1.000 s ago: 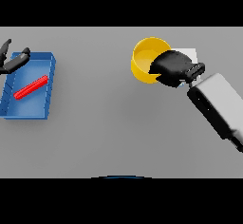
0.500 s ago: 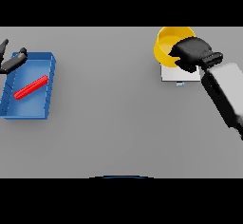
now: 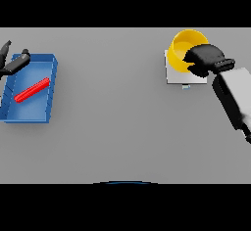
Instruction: Pick up the red beaker and tilt it to pour out 1 green nut into yellow bowl. Pick up the yellow bowl and place it on the metallic measuring scale.
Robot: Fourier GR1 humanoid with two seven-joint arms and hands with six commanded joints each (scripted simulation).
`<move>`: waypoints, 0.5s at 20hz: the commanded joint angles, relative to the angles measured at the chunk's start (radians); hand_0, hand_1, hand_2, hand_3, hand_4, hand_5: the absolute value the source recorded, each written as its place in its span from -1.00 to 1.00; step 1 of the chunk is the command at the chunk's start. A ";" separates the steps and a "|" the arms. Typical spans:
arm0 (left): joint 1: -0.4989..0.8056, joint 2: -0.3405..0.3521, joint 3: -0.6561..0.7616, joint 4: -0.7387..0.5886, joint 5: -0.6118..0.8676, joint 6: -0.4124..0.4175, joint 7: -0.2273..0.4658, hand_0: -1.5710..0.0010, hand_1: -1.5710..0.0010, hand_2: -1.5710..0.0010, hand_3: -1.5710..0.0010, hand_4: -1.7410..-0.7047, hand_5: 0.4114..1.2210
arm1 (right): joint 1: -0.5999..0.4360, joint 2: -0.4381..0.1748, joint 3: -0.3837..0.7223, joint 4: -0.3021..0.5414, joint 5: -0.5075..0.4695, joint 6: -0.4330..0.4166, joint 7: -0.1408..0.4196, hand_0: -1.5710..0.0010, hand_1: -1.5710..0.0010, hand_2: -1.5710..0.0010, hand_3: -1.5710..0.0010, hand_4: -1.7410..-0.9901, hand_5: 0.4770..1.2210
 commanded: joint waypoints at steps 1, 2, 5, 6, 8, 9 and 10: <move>-0.001 0.006 0.000 -0.007 0.002 -0.006 0.004 1.00 1.00 1.00 1.00 0.71 -0.02 | -0.001 0.001 0.001 0.003 -0.001 -0.001 -0.004 -1.00 -1.00 -0.76 -0.76 -1.00 1.00; 0.011 0.007 0.002 -0.017 0.005 -0.005 -0.002 1.00 1.00 1.00 1.00 0.72 -0.03 | -0.005 0.008 0.003 0.017 0.001 -0.005 -0.003 -1.00 -1.00 -0.76 -0.77 -1.00 1.00; 0.006 0.008 0.005 0.004 0.005 -0.010 -0.016 1.00 1.00 1.00 1.00 0.73 -0.07 | 0.001 0.012 0.003 0.038 -0.003 -0.002 -0.008 -1.00 -1.00 -0.76 -0.80 -1.00 1.00; 0.004 0.014 0.010 0.003 0.009 -0.013 -0.015 1.00 1.00 1.00 1.00 0.73 -0.08 | -0.002 0.008 0.006 0.041 -0.001 -0.004 -0.017 -1.00 -1.00 -0.75 -0.84 -1.00 1.00; 0.006 0.018 0.007 -0.014 0.011 -0.019 0.002 1.00 1.00 1.00 1.00 0.74 -0.09 | -0.012 0.008 0.002 0.052 -0.002 0.000 -0.010 -0.99 -0.90 -0.83 -0.59 -1.00 1.00; 0.011 0.009 0.004 -0.003 0.012 -0.018 -0.005 1.00 1.00 1.00 1.00 0.75 -0.10 | -0.010 0.008 0.003 0.059 0.000 0.001 -0.003 -0.98 -0.82 -0.71 -0.41 -0.84 1.00; 0.000 0.011 0.009 0.000 0.014 -0.018 0.007 1.00 1.00 1.00 1.00 0.75 -0.11 | -0.013 0.012 -0.004 0.062 -0.007 0.004 0.007 -0.87 -0.64 -0.50 -0.22 -0.71 0.80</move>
